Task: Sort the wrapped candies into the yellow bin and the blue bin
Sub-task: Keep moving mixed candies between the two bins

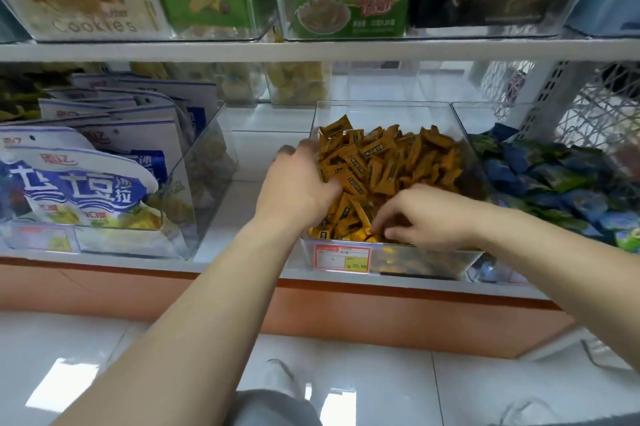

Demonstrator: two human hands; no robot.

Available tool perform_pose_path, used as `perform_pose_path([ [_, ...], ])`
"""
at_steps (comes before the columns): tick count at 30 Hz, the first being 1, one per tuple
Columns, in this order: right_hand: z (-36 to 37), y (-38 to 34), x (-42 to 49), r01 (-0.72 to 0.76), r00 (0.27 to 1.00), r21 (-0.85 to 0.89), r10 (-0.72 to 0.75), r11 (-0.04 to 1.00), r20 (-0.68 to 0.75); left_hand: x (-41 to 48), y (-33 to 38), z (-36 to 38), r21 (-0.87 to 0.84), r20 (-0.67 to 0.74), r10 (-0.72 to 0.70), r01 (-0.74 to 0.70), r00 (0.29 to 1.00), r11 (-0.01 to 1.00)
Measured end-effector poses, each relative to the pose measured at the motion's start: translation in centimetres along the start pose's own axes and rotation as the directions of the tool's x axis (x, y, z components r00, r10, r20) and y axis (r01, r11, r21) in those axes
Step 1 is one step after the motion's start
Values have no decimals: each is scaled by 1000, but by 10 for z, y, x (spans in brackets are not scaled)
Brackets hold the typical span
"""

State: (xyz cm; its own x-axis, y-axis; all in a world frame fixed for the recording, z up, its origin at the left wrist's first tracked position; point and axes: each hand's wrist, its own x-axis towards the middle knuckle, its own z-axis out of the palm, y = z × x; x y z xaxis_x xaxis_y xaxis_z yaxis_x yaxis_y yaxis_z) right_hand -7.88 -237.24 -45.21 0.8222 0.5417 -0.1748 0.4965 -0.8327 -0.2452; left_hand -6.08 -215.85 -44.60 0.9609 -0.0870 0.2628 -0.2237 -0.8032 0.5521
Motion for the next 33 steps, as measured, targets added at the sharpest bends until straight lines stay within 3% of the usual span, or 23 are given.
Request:
perform_pose_path([
  [3, 3, 9, -7, -49, 996, -110, 57, 993, 72, -2, 12, 0, 118, -56, 29, -22, 998, 993],
  [6, 0, 14, -5, -73, 994, -140, 83, 987, 65, -5, 24, 2, 124, -43, 127, -121, 991, 985],
  [13, 3, 18, -6, -49, 999, -154, 47, 987, -18, -11, 33, 22, 80, 181, 130, -146, 975, 986],
  [17, 2, 23, -7, -39, 999, -51, 39, 998, 8, -13, 30, 42, 99, 345, 82, -123, 935, 987],
  [23, 2, 23, -1, -49, 996, -72, 54, 996, 68, -7, 24, 47, 114, 462, 1, -61, 887, 992],
  [29, -11, 19, -13, -54, 987, 156, 76, 986, -140, -5, 17, 51, 77, 457, -2, -37, 889, 996],
  [33, -33, 31, -39, 9, 883, 280, 124, 960, -453, -2, 13, 54, 60, 398, -11, -14, 917, 998],
])
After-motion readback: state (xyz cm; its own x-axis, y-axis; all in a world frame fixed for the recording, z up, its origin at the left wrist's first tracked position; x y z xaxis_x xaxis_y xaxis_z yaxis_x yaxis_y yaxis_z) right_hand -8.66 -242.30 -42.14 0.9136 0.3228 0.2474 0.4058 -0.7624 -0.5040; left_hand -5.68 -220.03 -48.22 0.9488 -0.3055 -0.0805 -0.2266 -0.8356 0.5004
